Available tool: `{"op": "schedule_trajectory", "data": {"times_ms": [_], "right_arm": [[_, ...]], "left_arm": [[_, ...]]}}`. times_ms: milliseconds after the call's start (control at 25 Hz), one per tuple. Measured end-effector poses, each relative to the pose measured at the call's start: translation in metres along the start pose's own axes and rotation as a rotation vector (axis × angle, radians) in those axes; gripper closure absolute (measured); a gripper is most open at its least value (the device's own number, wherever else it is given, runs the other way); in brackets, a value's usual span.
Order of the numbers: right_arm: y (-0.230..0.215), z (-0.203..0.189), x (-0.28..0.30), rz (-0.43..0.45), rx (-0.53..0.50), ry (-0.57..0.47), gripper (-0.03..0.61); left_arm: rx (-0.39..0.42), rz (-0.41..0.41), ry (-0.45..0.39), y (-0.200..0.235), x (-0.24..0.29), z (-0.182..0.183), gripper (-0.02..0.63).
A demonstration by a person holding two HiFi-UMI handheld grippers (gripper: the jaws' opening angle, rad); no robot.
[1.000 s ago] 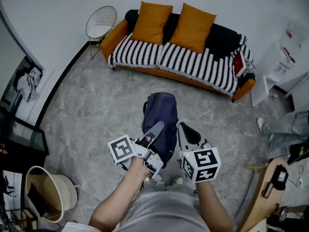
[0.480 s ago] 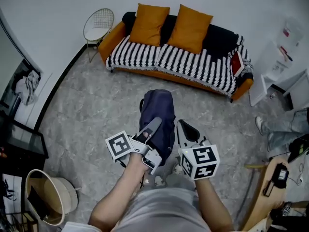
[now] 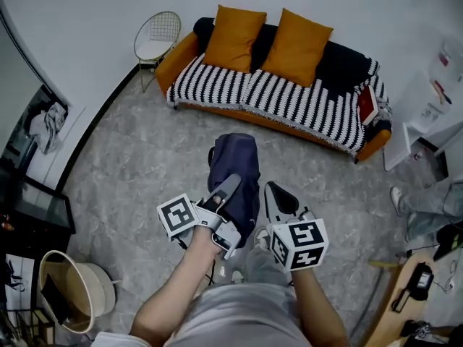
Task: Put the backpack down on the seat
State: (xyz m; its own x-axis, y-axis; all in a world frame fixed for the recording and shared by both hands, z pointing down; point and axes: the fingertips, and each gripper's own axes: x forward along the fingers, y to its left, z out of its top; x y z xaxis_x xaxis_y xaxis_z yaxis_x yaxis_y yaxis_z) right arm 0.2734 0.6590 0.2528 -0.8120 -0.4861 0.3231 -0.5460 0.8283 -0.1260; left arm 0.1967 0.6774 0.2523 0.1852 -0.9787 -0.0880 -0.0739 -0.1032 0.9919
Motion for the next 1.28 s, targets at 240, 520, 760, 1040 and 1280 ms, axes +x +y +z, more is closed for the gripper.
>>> {"op": "schedule_trajectory", "data": {"times_ms": [240, 520, 760, 1040, 1280], "right_arm": [[-0.033, 0.013, 0.042, 0.039, 0.006, 0.008, 0.577], [-0.083, 0.033, 0.085, 0.065, 0.007, 0.018, 0.577], [-0.119, 0.046, 0.114, 0.080, 0.015, 0.030, 0.577], [-0.147, 0.055, 0.136, 0.095, 0.018, 0.029, 0.577], [-0.156, 0.059, 0.156, 0.091, 0.020, 0.036, 0.577]], "left_arm": [[-0.002, 0.016, -0.025, 0.010, 0.041, 0.022, 0.607], [0.001, 0.027, -0.043, 0.021, 0.102, 0.044, 0.607], [-0.003, 0.033, -0.055, 0.026, 0.148, 0.060, 0.607], [0.004, 0.039, -0.069, 0.030, 0.181, 0.072, 0.607], [-0.003, 0.042, -0.065, 0.037, 0.199, 0.088, 0.607]]}}
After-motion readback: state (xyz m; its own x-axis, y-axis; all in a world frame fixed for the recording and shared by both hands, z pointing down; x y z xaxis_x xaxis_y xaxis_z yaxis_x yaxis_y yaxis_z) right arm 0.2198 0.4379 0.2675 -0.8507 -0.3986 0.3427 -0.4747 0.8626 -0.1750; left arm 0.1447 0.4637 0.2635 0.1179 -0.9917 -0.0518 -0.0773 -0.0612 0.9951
